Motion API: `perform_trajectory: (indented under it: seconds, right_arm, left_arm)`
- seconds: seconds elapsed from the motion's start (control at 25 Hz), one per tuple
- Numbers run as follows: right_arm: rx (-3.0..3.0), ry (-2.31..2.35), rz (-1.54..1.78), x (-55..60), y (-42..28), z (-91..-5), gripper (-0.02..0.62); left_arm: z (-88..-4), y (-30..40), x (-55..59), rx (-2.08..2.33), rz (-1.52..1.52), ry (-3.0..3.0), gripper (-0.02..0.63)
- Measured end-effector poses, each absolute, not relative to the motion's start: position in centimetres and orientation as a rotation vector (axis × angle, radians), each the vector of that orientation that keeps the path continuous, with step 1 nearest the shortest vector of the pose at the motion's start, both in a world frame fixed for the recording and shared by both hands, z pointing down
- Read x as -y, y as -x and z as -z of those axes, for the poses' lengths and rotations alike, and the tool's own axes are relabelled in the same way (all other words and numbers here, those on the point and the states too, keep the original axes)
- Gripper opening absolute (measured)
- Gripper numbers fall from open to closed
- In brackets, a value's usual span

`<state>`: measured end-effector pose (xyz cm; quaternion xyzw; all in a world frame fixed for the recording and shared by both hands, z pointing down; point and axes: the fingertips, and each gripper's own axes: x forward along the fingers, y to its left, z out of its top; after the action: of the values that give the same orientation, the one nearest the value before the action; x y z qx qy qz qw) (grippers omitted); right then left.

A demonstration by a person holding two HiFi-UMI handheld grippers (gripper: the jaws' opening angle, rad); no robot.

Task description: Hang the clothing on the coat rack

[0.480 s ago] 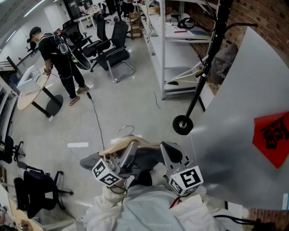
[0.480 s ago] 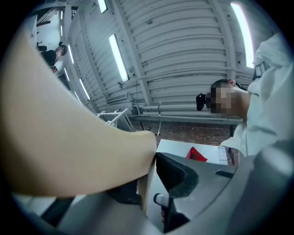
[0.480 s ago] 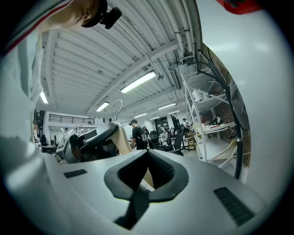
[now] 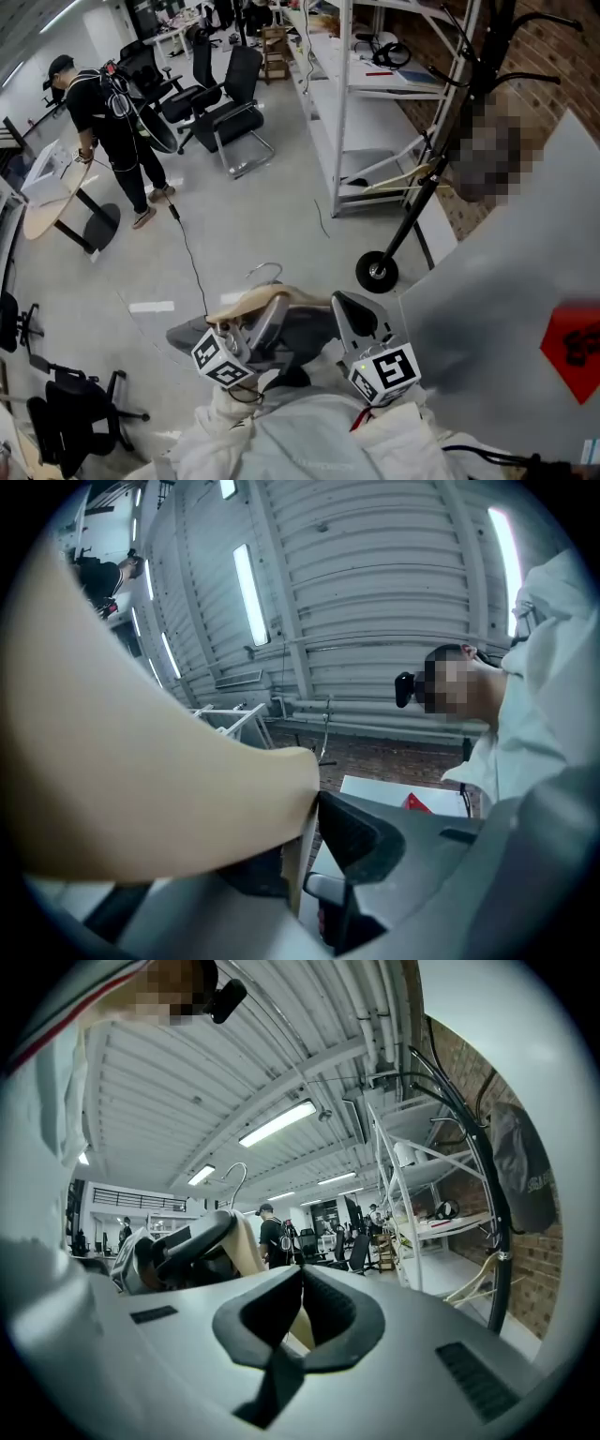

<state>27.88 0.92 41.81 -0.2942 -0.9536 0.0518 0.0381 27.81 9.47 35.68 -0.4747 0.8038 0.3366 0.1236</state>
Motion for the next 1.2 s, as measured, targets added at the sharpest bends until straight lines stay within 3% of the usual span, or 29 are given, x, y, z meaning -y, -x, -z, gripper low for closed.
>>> perform_trajectory:
  seconds: [0.68,1.2]
  right_arm:
    - [2.948,0.803,-0.18,-7.6,-12.4,-41.4,0.025]
    - [2.963,0.71,-0.179,-10.0,-6.8,-42.2,0.025]
  left_arm:
    - [-35.0,-12.5,-15.5,-2.305,-0.999,1.491,0.101]
    - [-36.5,-5.9,-19.1,-2.304,-1.033,1.516,0.101]
